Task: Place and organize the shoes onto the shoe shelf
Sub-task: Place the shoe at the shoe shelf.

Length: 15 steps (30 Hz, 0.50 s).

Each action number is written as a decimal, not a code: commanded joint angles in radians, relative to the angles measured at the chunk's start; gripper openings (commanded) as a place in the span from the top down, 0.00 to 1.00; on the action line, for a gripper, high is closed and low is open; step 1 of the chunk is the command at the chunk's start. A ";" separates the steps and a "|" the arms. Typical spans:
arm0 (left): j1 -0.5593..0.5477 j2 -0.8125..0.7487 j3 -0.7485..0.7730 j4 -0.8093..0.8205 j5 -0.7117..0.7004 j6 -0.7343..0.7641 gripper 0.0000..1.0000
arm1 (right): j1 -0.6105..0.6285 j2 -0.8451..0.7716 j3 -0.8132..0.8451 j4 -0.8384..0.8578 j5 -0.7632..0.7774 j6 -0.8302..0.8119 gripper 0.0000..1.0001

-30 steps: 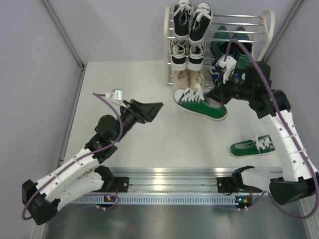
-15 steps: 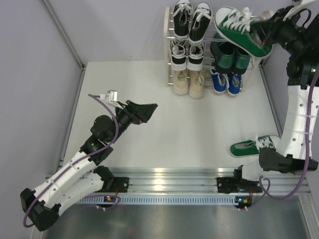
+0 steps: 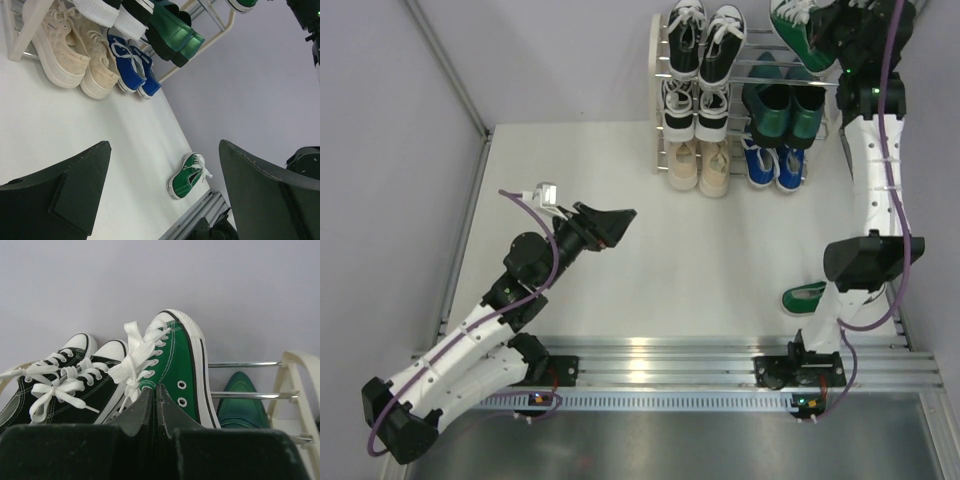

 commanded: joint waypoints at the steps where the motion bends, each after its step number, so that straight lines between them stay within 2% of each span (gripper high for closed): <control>1: 0.006 -0.015 -0.015 0.022 -0.015 -0.008 0.05 | 0.074 -0.016 0.014 0.257 0.128 0.074 1.00; 2: 0.006 -0.017 -0.018 0.022 -0.015 -0.010 0.05 | 0.093 -0.002 0.017 0.241 0.181 0.077 1.00; 15: 0.012 -0.061 -0.063 0.020 -0.024 -0.031 0.06 | 0.139 -0.073 -0.177 0.211 0.255 0.121 0.98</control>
